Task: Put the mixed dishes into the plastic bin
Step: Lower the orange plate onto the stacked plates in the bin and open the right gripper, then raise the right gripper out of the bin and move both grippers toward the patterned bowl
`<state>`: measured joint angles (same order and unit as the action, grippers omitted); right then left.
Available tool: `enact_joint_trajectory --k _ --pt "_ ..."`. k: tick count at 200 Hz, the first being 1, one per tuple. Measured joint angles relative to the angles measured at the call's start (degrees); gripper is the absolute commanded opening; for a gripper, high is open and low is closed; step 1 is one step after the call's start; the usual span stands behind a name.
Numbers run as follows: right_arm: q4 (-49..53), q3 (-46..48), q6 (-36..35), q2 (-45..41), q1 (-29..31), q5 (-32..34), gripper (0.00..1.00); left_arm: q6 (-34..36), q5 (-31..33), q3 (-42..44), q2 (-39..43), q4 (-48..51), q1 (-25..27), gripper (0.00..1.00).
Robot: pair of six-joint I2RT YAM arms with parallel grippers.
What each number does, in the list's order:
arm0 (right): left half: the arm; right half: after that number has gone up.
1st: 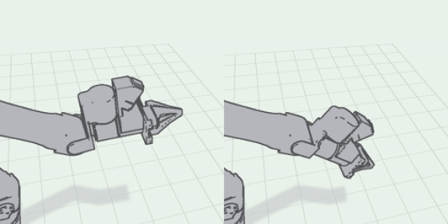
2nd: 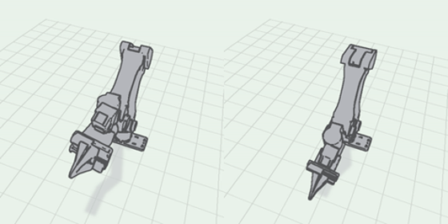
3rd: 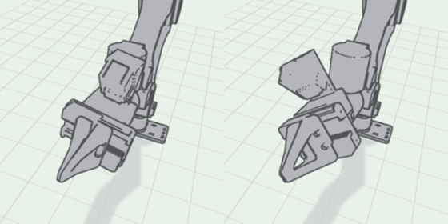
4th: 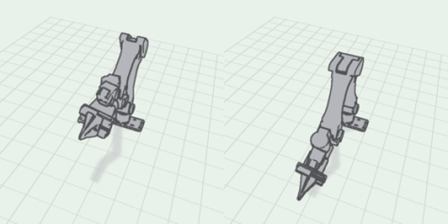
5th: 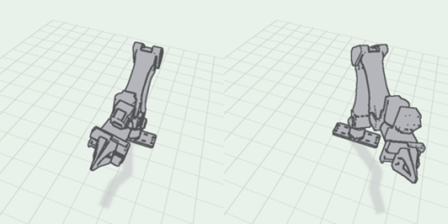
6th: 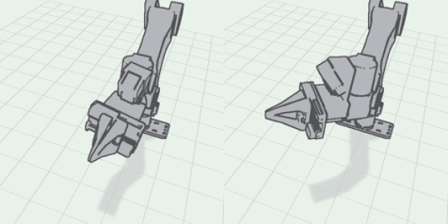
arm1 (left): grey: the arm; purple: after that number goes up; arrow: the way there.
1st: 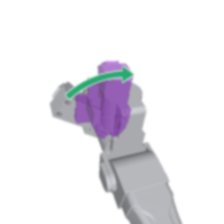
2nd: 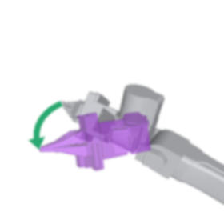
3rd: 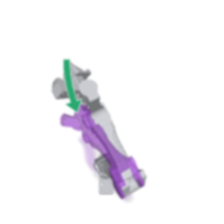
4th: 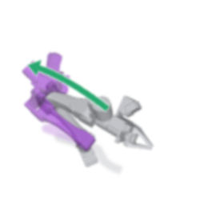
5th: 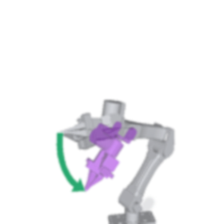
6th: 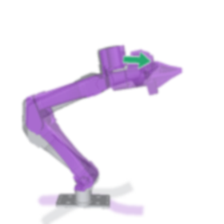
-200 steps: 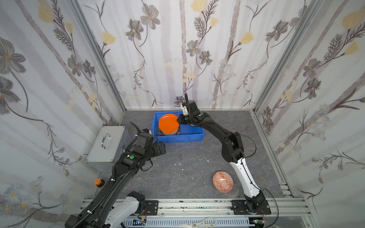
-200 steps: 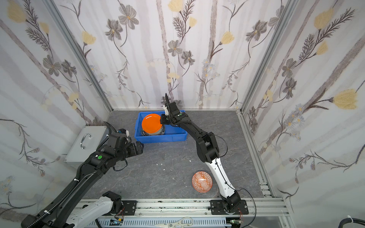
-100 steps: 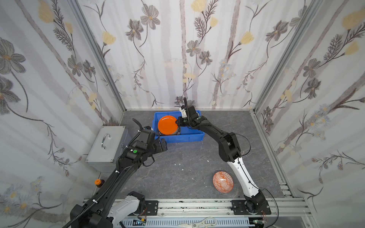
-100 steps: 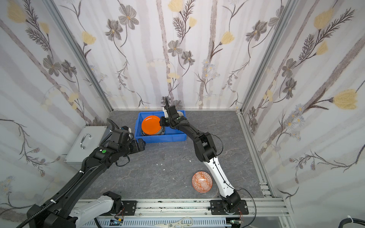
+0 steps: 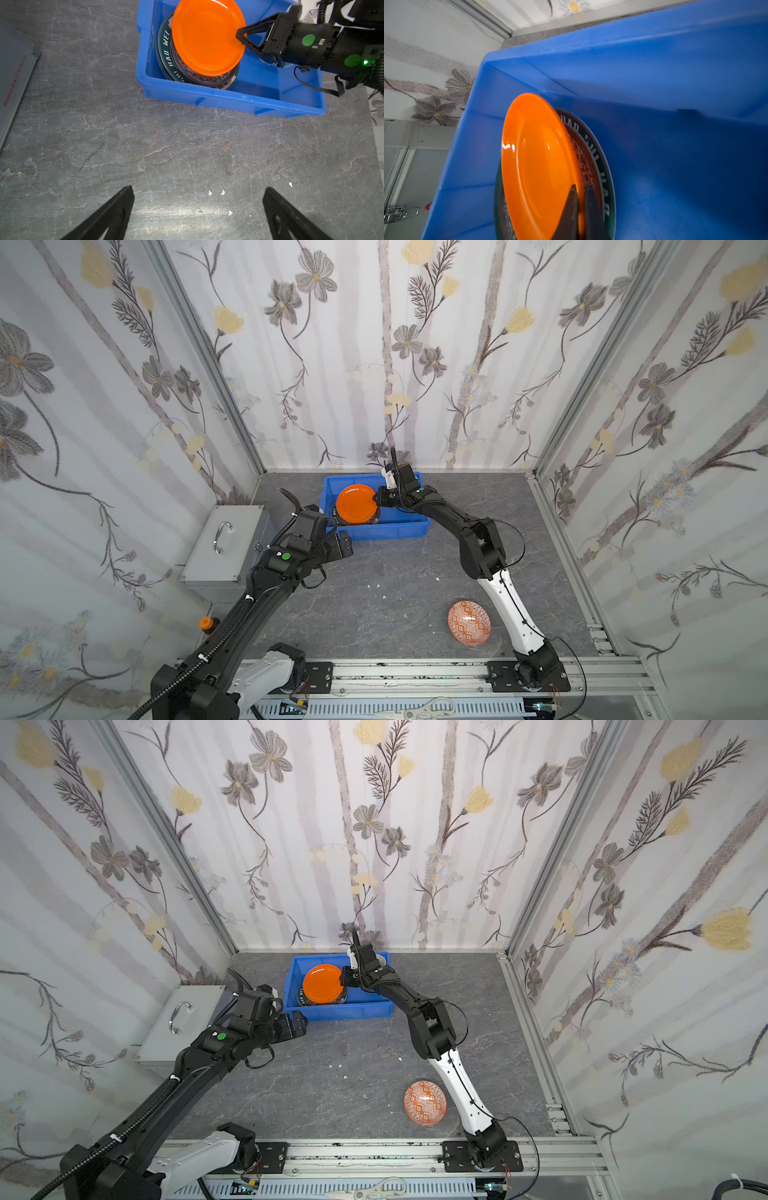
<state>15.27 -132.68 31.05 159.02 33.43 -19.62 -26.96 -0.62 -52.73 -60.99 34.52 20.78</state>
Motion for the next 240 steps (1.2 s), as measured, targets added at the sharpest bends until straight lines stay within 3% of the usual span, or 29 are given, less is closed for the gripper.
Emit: enact_joint_trajectory --k 88,140,188,240 --pt "0.6 0.0 -0.3 0.1 0.0 -0.8 0.41 0.0 -0.2 1.0 0.0 -1.1 0.0 1.0" --pt "3.1 0.0 -2.8 -2.0 0.1 0.0 0.44 0.0 -1.1 1.3 -0.1 -1.7 -0.1 1.0" --pt "5.0 0.0 -4.2 -4.7 0.7 0.5 0.37 0.0 -1.6 1.4 0.4 -1.7 -0.1 1.0" --pt "8.5 3.1 -6.3 -9.0 0.7 0.6 0.39 -0.1 -3.1 1.5 1.2 -1.8 -0.1 1.0"
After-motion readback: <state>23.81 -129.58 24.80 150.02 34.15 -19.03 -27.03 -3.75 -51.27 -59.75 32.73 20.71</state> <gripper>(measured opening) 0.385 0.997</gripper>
